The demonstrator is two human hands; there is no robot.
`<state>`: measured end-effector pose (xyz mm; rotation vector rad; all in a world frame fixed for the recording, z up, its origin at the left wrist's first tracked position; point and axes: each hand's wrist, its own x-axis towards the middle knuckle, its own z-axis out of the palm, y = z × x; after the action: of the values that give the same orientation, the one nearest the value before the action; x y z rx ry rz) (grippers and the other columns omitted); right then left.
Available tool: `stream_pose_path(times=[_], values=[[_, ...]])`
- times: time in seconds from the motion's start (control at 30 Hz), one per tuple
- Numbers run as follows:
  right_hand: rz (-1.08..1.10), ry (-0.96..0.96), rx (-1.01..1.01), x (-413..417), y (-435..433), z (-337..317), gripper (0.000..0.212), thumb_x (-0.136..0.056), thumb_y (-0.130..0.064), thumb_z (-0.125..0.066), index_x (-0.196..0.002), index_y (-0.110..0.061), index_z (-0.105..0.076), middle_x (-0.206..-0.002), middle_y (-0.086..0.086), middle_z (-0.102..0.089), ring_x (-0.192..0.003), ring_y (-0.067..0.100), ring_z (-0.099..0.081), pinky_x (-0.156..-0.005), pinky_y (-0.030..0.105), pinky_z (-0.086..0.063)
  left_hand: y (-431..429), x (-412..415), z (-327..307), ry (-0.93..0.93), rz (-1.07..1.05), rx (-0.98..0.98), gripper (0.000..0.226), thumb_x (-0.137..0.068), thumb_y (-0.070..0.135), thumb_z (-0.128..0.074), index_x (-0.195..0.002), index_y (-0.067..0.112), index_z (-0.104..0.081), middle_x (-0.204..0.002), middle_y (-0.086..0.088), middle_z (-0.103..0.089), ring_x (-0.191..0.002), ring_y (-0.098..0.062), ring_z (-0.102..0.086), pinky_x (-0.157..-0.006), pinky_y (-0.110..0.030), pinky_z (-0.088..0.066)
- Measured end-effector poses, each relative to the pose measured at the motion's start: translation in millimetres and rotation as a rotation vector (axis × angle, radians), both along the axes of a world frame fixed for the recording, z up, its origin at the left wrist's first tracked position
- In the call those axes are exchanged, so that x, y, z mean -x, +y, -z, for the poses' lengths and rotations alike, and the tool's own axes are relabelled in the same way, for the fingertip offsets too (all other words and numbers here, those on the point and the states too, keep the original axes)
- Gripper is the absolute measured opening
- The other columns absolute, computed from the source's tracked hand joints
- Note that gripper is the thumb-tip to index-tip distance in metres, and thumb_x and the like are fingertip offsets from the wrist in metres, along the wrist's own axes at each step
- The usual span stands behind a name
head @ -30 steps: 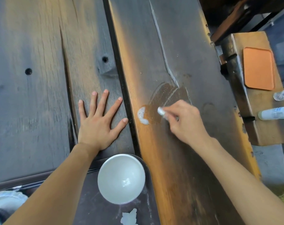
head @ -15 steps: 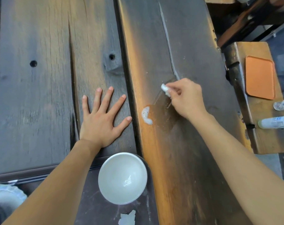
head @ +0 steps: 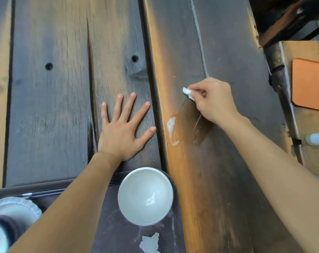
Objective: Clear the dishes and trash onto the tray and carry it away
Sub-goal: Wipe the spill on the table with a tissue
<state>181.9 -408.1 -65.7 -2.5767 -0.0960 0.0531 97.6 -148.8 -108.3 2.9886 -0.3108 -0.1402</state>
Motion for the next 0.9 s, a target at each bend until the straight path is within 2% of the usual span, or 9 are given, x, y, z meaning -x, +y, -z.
stream_pose_path(times=[0.1,0.23,0.37,0.47,0.57,0.67,0.77,0.83,0.9], values=[[-0.2,-0.016,0.036,6,17,0,0.02,-0.091,-0.013,-0.068,-0.108,-0.016,-0.079,-0.101,0.004,-0.073,-0.093,0.023,-0.067,-0.09,0.041,-0.052,0,0,1,-0.027,-0.008,0.013,0.057,-0.101,0.051,-0.032,-0.155,0.037,-0.028,-0.167,-0.001,-0.017,-0.154,-0.031,-0.01,-0.117,-0.065,-0.007],[-0.608,0.033,0.008,43,16,-5,0.02,-0.089,-0.01,-0.071,-0.107,-0.013,-0.079,-0.1,0.003,-0.072,-0.092,0.021,-0.066,-0.086,0.036,-0.054,0,1,1,-0.038,-0.007,0.015,0.054,-0.102,0.043,-0.029,-0.156,0.036,-0.027,-0.167,-0.001,-0.017,-0.154,-0.031,-0.011,-0.118,-0.065,-0.007],[-0.895,0.298,0.039,86,-4,-16,0.022,-0.093,-0.015,-0.067,-0.112,-0.019,-0.077,-0.107,-0.009,-0.07,-0.098,0.005,-0.059,-0.089,0.024,-0.05,1,0,1,-0.032,-0.007,0.007,0.054,-0.103,0.043,-0.03,-0.156,0.036,-0.026,-0.167,-0.001,-0.017,-0.154,-0.031,-0.01,-0.118,-0.065,-0.007],[-0.663,0.377,-0.119,79,-19,-23,0.02,-0.091,-0.013,-0.071,-0.108,-0.022,-0.079,-0.103,-0.011,-0.072,-0.097,0.003,-0.066,-0.089,0.021,-0.051,1,0,1,-0.036,-0.008,0.003,0.054,-0.103,0.043,-0.031,-0.156,0.036,-0.027,-0.167,-0.002,-0.018,-0.154,-0.031,-0.011,-0.118,-0.065,-0.007],[-0.125,0.151,-0.299,43,-19,-22,0.02,-0.089,-0.014,-0.074,-0.103,-0.027,-0.079,-0.096,-0.002,-0.076,-0.086,0.009,-0.072,-0.087,0.025,-0.056,0,0,1,-0.04,-0.009,0.015,0.054,-0.102,0.042,-0.032,-0.155,0.036,-0.029,-0.166,-0.002,-0.02,-0.154,-0.032,-0.013,-0.117,-0.066,-0.008],[0.147,-0.018,-0.191,-2,-8,-17,0.017,-0.089,-0.033,-0.068,-0.095,-0.024,-0.081,-0.085,-0.003,-0.075,-0.082,0.008,-0.068,-0.084,0.005,-0.041,0,0,3,-0.042,-0.01,0.009,0.054,-0.102,0.042,-0.032,-0.155,0.036,-0.029,-0.167,-0.001,-0.019,-0.154,-0.032,-0.013,-0.117,-0.066,-0.008],[0.113,0.02,-0.04,-27,6,-4,0.02,-0.091,-0.029,-0.064,-0.099,-0.022,-0.08,-0.089,-0.005,-0.073,-0.092,0.017,-0.068,-0.082,0.001,-0.036,0,0,3,-0.042,-0.011,0.013,0.053,-0.102,0.042,-0.031,-0.155,0.036,-0.029,-0.167,-0.001,-0.019,-0.154,-0.032,-0.013,-0.117,-0.066,-0.008],[-0.04,0.025,0.055,-23,20,2,0.021,-0.091,-0.02,-0.065,-0.105,-0.02,-0.08,-0.101,0.0,-0.075,-0.098,0.02,-0.067,-0.095,0.021,-0.045,0,1,3,-0.042,-0.013,0.015,0.053,-0.102,0.043,-0.031,-0.155,0.036,-0.029,-0.167,-0.001,-0.019,-0.154,-0.031,-0.012,-0.117,-0.066,-0.008],[-0.305,0.024,0.063,-5,31,1,0.022,-0.09,-0.013,-0.067,-0.107,-0.017,-0.079,-0.106,0.002,-0.074,-0.101,0.021,-0.067,-0.098,0.038,-0.049,0,1,3,-0.047,-0.015,0.016,0.054,-0.102,0.043,-0.032,-0.155,0.036,-0.029,-0.167,-0.001,-0.019,-0.154,-0.031,-0.013,-0.117,-0.066,-0.009]])
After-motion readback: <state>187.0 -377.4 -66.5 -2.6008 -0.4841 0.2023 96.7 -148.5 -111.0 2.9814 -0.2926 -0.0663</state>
